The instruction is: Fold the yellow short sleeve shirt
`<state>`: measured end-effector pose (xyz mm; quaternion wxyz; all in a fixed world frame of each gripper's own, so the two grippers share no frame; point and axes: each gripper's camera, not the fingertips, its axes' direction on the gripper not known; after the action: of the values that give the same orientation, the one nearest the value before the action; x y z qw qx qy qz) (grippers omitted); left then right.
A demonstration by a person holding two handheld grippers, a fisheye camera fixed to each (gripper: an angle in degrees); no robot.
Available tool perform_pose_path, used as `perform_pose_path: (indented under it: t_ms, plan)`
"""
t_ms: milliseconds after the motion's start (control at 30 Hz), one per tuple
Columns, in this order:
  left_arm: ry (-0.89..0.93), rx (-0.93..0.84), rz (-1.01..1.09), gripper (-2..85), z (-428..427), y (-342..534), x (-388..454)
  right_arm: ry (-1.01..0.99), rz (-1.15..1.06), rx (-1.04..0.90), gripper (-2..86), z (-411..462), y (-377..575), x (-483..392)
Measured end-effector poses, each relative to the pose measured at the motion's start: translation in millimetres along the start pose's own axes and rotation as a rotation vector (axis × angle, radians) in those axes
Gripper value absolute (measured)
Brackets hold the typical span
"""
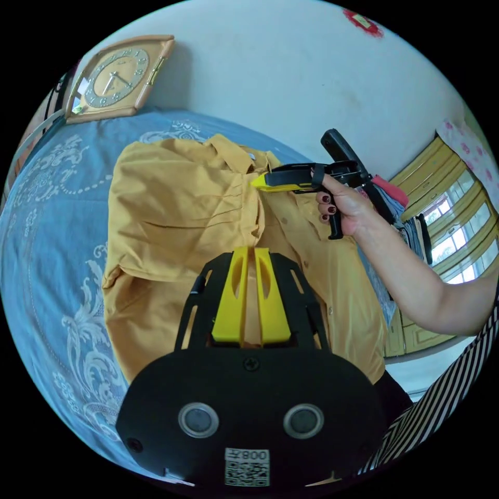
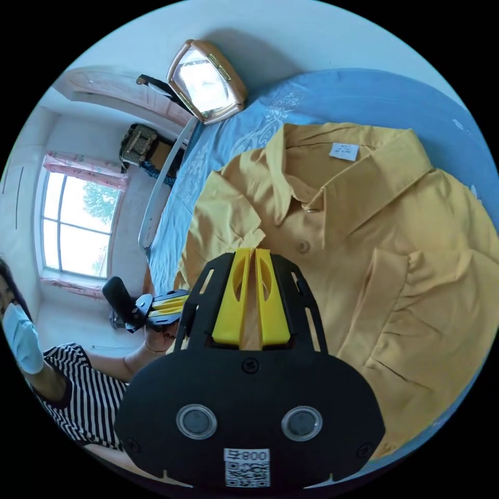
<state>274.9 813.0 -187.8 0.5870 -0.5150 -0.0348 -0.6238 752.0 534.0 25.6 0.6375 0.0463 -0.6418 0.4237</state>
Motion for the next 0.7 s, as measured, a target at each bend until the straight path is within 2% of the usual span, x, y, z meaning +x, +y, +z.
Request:
perform_pose_path:
  t_ms: [67, 200, 333, 467, 600, 700]
  plan:
    - [0.005, -0.029, 0.009, 2.6, 10, 0, 4, 0.066, 0.036, 0.016, 1.5, -5, 8, 10]
    - [0.032, -0.05, 0.012, 3.1, 27, 1, 10, 0.066, 0.011, 0.067, 1.3, -8, 19, 12]
    - [0.011, -0.06, 0.025, 3.5, 39, 1, 16, 0.149, -0.031, 0.036, 0.9, 13, 19, 10]
    - [0.014, -0.111, 0.043, 4.1, 56, -4, 20, 0.169, -0.029, -0.016, 0.3, 39, 21, 24]
    - [0.056, -0.122, 0.051, 4.9, 63, -3, 20, 0.112, -0.022, 0.018, 0.1, 43, 29, 41]
    - [0.06, -0.087, 0.075, 4.9, 60, 0, 26, 0.14, -0.024, 0.034, 0.1, 47, 32, 48]
